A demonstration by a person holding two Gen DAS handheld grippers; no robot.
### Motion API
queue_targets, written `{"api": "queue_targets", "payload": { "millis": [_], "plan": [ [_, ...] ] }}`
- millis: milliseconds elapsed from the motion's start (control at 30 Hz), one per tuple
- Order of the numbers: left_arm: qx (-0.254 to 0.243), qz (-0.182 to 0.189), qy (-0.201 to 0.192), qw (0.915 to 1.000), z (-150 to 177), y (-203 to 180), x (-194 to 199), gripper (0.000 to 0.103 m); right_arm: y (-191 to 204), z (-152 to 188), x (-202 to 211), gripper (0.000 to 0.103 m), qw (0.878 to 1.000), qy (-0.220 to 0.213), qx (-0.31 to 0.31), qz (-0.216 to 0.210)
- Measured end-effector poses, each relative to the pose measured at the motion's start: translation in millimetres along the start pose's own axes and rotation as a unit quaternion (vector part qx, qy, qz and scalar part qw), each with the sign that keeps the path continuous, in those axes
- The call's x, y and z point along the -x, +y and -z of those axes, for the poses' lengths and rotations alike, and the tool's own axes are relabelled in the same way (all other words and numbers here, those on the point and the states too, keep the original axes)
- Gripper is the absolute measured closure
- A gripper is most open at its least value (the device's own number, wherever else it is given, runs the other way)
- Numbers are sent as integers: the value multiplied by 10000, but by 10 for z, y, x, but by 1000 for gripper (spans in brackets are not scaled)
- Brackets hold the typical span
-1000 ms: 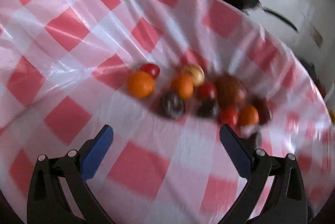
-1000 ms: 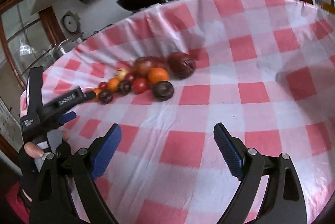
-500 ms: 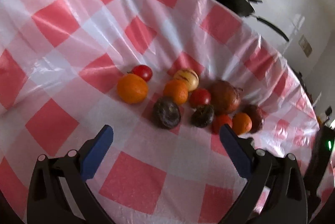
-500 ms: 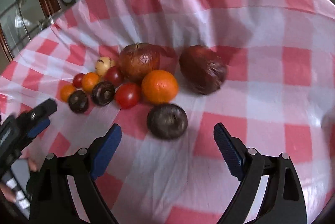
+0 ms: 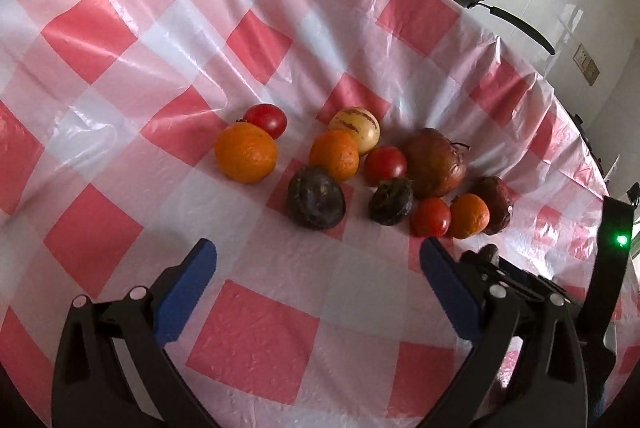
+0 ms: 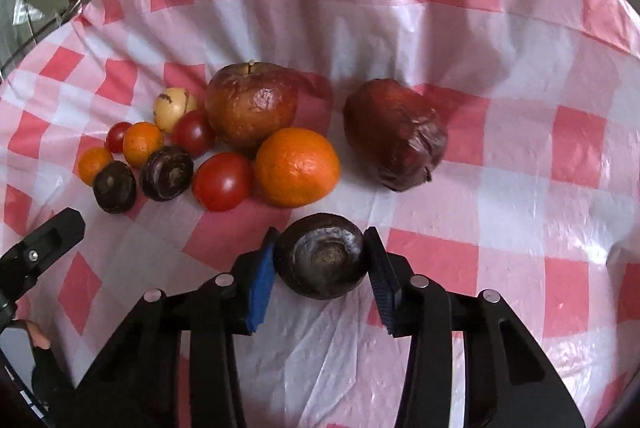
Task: Organize fruits
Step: 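Grasp another dark round fruit with the right tool, then grasp a dark purple fruit with the left tool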
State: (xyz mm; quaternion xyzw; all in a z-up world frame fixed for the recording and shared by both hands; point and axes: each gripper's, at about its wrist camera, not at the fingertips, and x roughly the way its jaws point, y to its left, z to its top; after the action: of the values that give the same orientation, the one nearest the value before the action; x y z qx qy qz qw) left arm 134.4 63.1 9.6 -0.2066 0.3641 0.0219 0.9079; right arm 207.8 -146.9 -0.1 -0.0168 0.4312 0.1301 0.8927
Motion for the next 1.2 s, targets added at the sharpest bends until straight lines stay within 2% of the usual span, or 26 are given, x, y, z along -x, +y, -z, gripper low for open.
{"api": "queue_targets", "payload": {
  "millis": [100,167,233,300,467,567,633,700,767,833,1000,1067,1133,1200],
  "plan": [
    [38,-88,22,10000,-2,37,-3,2,-113,87,147,60,9988,-276,-386,-121],
    [192,-61,97,9997,-18,106,-19,2,-251,162,222,60,9947,-406,-873,-369],
    [440,31,107,9990,-37,205,-30,2,-328,193,253,60,9913,-490,-1084,-559],
    [438,-34,99,9990,-40,214,-40,2,-360,192,266,60,9895,-544,-1147,-692],
    [38,-346,235,9991,-52,84,-111,2,-440,202,215,60,9843,-520,-1351,-1014],
    [-433,-603,328,9967,-93,-57,-195,2,-458,191,210,60,9834,-483,-1368,-1091],
    [-877,-853,206,9923,-122,-175,-207,2,-452,190,207,60,9829,-464,-1380,-1124],
    [-1256,-1301,102,9835,-167,-261,-255,3,-466,201,223,60,9822,-486,-1413,-1139],
    [-1244,-1352,180,9828,-226,-249,-332,11,-451,192,208,60,9823,-466,-1403,-1148],
    [-1190,-1349,380,9830,-288,-212,-450,26,-458,198,211,60,9825,-458,-1405,-1135],
    [-1295,-1303,573,9813,-352,-223,-581,31,-462,187,194,60,9821,-443,-1428,-1148],
    [-1412,-1304,591,9796,-381,-252,-620,41,-446,182,186,60,9825,-418,-1401,-1154],
    [-1495,-1224,564,9795,-385,-279,-615,62,-444,182,184,60,9826,-408,-1391,-1159],
    [-1486,-1187,551,9802,-374,-276,-576,62,-449,182,182,60,9823,-407,-1399,-1173]
  ]
}}
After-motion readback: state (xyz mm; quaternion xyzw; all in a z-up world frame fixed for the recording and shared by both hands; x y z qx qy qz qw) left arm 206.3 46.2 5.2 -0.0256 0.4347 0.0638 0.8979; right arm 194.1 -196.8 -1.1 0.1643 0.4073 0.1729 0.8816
